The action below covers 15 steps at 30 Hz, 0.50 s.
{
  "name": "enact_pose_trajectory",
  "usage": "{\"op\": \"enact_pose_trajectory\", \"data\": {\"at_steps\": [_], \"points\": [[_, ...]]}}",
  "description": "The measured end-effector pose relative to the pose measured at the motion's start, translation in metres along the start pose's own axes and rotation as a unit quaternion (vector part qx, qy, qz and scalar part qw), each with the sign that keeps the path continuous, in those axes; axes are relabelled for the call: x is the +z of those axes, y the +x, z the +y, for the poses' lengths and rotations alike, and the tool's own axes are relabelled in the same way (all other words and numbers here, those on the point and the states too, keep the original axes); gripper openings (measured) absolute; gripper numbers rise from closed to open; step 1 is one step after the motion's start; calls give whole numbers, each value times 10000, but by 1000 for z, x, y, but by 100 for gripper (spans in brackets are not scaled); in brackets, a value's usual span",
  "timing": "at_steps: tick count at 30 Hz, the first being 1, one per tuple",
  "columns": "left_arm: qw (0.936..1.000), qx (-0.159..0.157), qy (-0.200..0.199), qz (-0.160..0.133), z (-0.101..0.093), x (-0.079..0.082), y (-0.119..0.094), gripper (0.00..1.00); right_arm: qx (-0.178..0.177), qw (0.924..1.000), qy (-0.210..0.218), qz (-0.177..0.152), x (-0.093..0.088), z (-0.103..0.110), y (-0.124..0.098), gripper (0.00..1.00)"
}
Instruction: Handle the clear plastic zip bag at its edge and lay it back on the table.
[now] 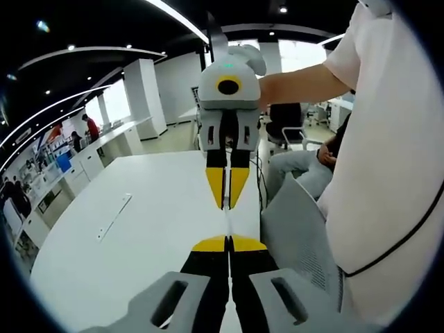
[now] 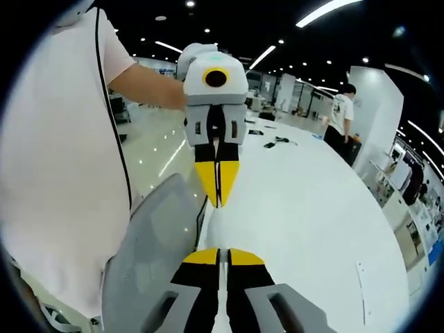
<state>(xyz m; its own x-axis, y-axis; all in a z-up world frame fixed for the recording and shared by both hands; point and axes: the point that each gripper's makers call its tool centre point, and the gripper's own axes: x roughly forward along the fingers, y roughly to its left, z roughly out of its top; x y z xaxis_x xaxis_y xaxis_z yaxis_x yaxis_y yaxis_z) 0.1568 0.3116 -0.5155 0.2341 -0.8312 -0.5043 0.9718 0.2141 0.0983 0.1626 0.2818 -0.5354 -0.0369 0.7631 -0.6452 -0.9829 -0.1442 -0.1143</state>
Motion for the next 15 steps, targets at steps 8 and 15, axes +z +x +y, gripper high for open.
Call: {"op": "enact_pose_trajectory", "data": {"at_steps": [8, 15], "points": [[10000, 48, -12, -25, 5, -2, -4, 0, -68, 9999, 3, 157, -12, -6, -7, 0], [10000, 77, -45, -40, 7, -2, -6, 0, -127, 9996, 41, 242, -22, -9, -15, 0]]}}
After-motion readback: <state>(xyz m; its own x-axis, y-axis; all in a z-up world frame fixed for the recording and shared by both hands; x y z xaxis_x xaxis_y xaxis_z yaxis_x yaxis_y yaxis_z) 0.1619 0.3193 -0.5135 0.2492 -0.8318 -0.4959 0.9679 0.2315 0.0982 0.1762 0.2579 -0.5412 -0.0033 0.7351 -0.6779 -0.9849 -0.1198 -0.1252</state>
